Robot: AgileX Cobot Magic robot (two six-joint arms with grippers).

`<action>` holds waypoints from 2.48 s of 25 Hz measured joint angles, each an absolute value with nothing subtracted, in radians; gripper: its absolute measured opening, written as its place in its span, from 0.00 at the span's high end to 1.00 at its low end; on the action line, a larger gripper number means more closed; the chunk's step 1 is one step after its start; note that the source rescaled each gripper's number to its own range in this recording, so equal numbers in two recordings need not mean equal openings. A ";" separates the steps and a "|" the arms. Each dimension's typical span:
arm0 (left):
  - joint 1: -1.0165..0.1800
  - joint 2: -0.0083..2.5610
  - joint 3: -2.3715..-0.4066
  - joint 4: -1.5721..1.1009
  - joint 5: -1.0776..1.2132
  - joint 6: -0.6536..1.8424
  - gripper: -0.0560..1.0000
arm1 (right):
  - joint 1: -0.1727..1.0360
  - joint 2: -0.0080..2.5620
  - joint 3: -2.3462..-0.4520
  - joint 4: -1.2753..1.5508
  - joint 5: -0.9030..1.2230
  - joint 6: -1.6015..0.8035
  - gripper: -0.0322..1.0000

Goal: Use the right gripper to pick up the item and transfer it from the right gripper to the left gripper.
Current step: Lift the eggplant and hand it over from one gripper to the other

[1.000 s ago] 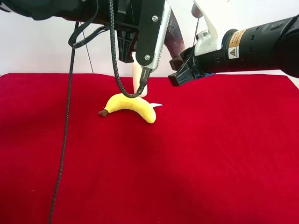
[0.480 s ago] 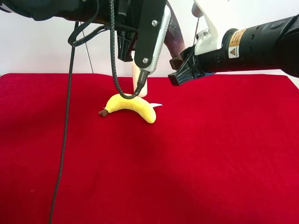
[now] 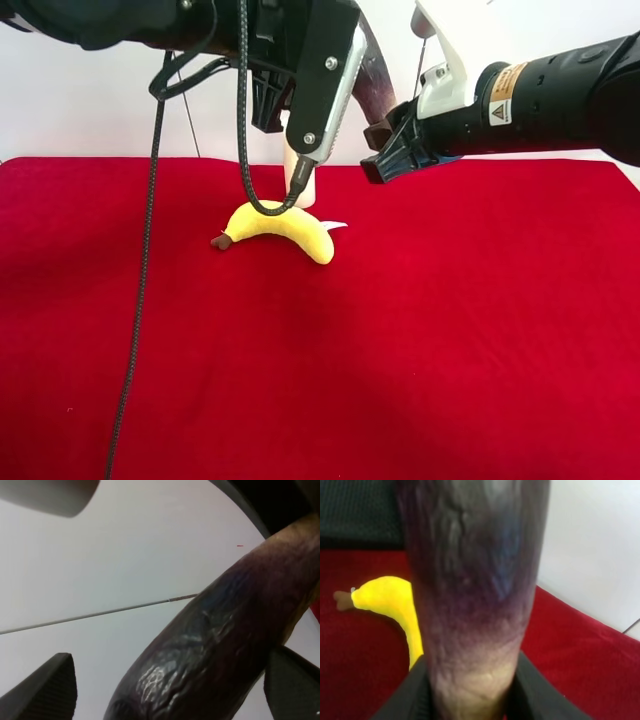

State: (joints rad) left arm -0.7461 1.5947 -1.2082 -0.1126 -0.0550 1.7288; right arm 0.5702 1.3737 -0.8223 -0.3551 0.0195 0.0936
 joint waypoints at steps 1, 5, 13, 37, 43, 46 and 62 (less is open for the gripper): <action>-0.746 1.600 -1.208 -0.113 -0.062 1.729 0.42 | 0.568 1.374 -0.822 -0.354 0.015 0.099 0.97; -0.745 1.620 -1.208 -0.113 -0.110 1.734 0.43 | 0.565 1.374 -0.822 -0.305 0.000 0.148 0.97; -0.742 1.636 -1.208 -0.113 -0.162 1.743 0.43 | 0.587 1.375 -0.822 -0.288 0.000 0.191 0.97; -0.603 1.648 -1.215 -0.124 -0.159 1.740 0.43 | 0.631 1.374 -0.822 -0.322 -0.117 0.160 0.97; -0.603 1.648 -1.217 -0.124 -0.114 1.739 0.43 | 0.611 1.374 -0.822 -0.337 -0.072 0.160 0.97; -0.603 1.648 -1.217 -0.124 -0.092 1.739 0.43 | 0.592 1.374 -0.822 -0.337 -0.043 0.160 0.97; -0.655 1.648 -1.220 -0.119 0.000 1.736 0.43 | 0.591 1.375 -0.821 -0.338 -0.040 0.160 0.97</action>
